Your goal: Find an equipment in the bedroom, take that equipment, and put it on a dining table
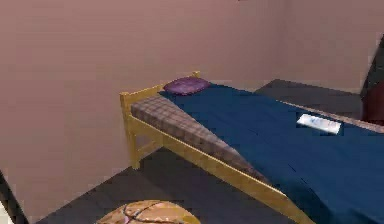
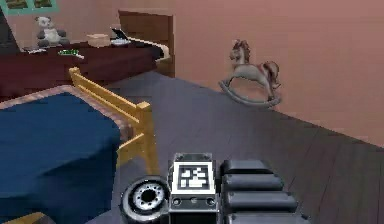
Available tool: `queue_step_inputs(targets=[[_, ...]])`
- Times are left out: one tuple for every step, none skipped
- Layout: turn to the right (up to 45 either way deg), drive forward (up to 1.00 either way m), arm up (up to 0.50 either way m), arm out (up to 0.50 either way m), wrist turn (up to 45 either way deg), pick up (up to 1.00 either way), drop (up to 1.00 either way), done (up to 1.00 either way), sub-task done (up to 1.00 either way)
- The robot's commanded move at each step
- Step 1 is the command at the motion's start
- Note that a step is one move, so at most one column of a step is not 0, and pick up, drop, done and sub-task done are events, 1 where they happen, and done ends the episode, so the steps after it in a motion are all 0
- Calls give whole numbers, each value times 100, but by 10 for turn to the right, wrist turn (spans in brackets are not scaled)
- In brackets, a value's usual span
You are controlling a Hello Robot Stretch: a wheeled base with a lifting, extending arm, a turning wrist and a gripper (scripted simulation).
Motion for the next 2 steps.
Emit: queue_step_inputs(targets=[[450, 0, 0, 0, 0, 0, 0, 0, 0], [420, 0, 0, 0, 0, 0, 0, 0, 0]])
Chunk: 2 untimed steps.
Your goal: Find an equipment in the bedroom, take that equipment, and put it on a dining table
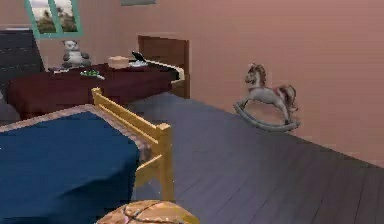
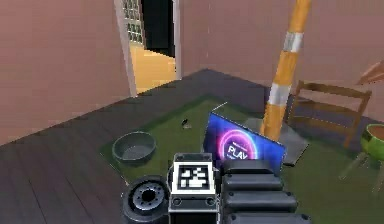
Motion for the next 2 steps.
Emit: queue_step_inputs(targets=[[450, 0, 0, 0, 0, 0, 0, 0, 0], [60, 0, 0, 0, 0, 0, 0, 0, 0]])
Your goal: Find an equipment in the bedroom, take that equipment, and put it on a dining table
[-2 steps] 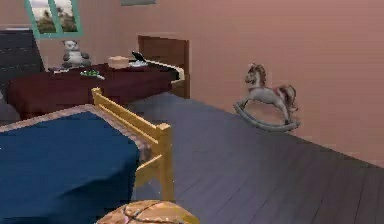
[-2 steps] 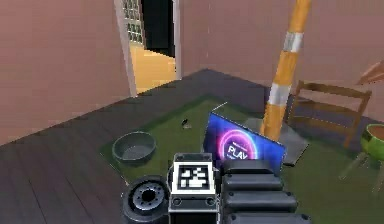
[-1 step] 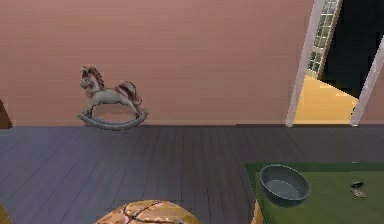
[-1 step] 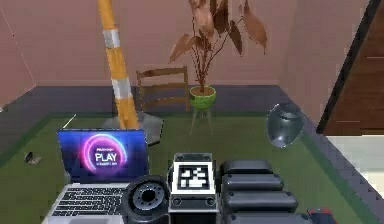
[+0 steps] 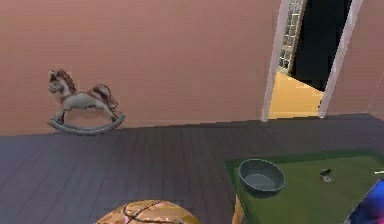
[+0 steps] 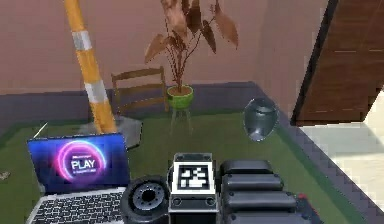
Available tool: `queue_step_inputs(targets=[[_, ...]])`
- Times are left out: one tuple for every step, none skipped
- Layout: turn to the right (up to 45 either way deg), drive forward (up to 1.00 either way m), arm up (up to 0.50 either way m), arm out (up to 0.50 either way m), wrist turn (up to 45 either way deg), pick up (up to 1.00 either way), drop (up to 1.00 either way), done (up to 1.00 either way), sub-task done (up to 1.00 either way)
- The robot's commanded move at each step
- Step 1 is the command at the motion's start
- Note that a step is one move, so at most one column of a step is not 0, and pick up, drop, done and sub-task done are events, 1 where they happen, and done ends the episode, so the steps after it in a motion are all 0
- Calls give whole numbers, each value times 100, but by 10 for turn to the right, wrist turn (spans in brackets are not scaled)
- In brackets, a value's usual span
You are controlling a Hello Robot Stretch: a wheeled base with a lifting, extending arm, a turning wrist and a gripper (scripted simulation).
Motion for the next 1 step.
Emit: queue_step_inputs(targets=[[0, 30, 0, 0, 0, 0, 0, 0, 0]])
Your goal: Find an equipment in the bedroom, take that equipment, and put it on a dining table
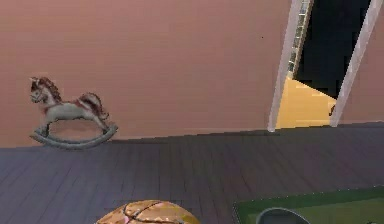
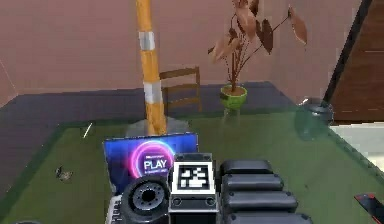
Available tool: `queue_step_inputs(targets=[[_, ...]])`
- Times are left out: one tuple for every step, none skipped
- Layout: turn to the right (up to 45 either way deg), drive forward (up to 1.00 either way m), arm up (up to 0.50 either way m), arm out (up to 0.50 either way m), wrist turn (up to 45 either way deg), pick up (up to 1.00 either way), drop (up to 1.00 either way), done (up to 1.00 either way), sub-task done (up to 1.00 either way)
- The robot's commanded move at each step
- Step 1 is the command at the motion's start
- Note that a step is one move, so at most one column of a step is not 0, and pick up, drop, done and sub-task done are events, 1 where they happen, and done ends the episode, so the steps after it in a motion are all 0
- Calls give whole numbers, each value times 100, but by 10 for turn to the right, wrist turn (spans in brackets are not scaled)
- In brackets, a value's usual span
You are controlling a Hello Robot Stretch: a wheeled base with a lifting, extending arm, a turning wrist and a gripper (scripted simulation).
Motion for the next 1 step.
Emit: queue_step_inputs(targets=[[450, 0, 0, 0, 0, 0, 0, 0, 0]])
